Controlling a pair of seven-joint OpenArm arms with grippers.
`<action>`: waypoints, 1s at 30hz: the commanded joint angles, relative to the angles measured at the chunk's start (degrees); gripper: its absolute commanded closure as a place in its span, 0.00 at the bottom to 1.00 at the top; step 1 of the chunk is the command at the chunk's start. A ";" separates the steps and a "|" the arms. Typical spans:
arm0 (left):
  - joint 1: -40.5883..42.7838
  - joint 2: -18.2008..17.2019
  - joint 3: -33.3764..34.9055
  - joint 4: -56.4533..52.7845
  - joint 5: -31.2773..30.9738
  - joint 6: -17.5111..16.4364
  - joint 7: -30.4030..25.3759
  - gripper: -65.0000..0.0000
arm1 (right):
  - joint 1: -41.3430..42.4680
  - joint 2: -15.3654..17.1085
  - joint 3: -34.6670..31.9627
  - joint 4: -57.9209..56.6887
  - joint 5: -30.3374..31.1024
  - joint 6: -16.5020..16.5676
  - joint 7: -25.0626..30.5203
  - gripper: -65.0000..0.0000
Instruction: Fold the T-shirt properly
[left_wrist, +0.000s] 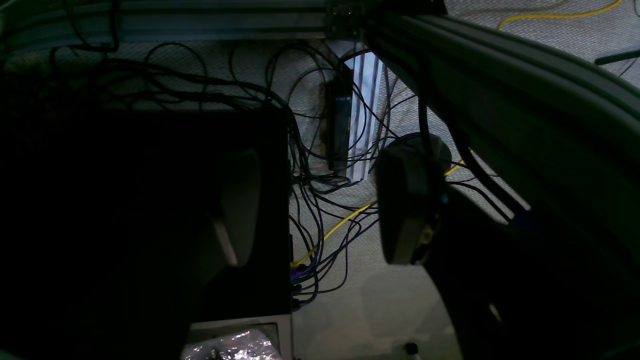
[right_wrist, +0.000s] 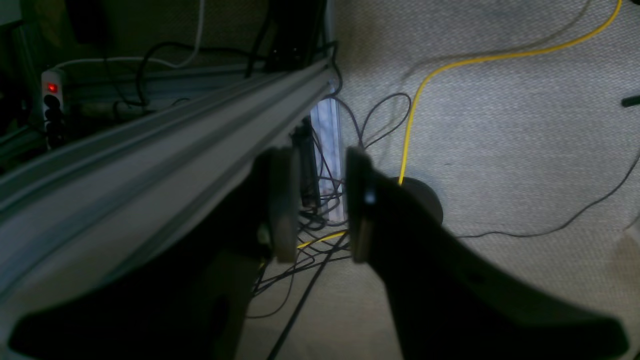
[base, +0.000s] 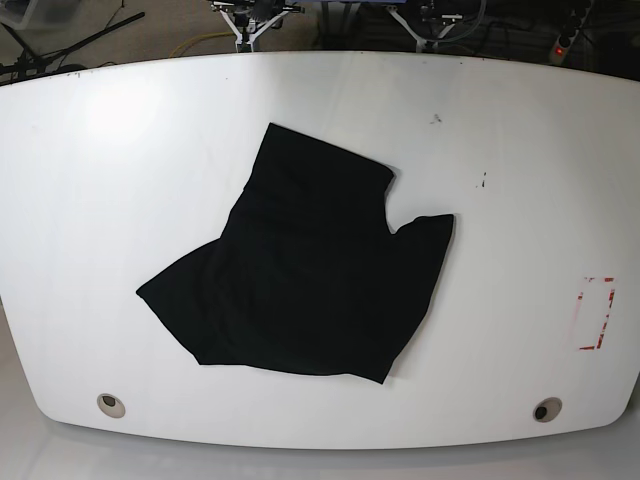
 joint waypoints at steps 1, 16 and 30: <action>0.94 -0.20 -0.22 1.86 -0.10 0.06 -1.01 0.48 | -0.40 0.14 -0.37 0.09 -0.26 0.24 0.25 0.76; 0.86 -2.25 0.00 1.41 0.15 0.05 -0.74 0.48 | -0.80 2.65 0.06 -0.47 0.23 0.06 0.51 0.76; 5.17 -3.39 -0.26 1.59 0.06 0.23 -10.41 0.48 | -8.10 2.03 0.15 10.87 0.32 -0.02 0.25 0.76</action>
